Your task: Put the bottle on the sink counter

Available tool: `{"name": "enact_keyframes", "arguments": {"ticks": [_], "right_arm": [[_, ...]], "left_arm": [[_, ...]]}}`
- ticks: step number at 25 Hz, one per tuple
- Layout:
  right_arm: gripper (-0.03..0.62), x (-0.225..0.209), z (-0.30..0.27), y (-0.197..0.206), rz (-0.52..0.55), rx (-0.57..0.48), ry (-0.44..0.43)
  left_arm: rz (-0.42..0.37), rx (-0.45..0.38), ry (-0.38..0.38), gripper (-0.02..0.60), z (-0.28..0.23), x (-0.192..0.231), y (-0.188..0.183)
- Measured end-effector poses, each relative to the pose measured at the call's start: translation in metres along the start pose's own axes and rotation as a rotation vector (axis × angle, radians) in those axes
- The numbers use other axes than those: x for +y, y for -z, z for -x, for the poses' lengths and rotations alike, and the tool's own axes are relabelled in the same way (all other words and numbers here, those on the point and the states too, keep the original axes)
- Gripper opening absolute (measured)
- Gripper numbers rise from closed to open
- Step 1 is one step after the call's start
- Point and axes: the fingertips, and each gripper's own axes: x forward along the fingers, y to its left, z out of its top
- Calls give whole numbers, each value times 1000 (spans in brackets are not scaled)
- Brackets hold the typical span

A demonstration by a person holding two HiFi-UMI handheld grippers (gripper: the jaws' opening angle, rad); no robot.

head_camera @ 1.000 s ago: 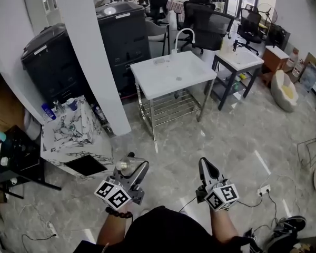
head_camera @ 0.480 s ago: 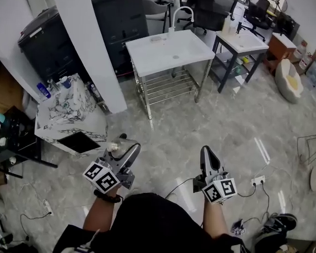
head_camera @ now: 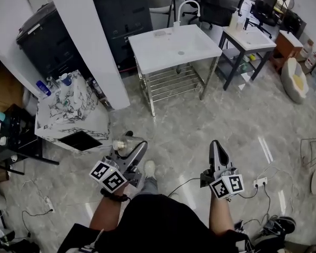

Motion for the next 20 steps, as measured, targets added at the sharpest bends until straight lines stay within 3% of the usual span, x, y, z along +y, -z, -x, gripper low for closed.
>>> {"name": "enact_keyframes", "arguments": {"ticks": [12,20], "right_arm": [[32,18,-160,-4,78,-15,18],[32,25,-217,13,84,23,26]], "left_arm": [[7,-24,75,356,-79,127,-68],[43,-12,92,356,-114,180,-87]]}}
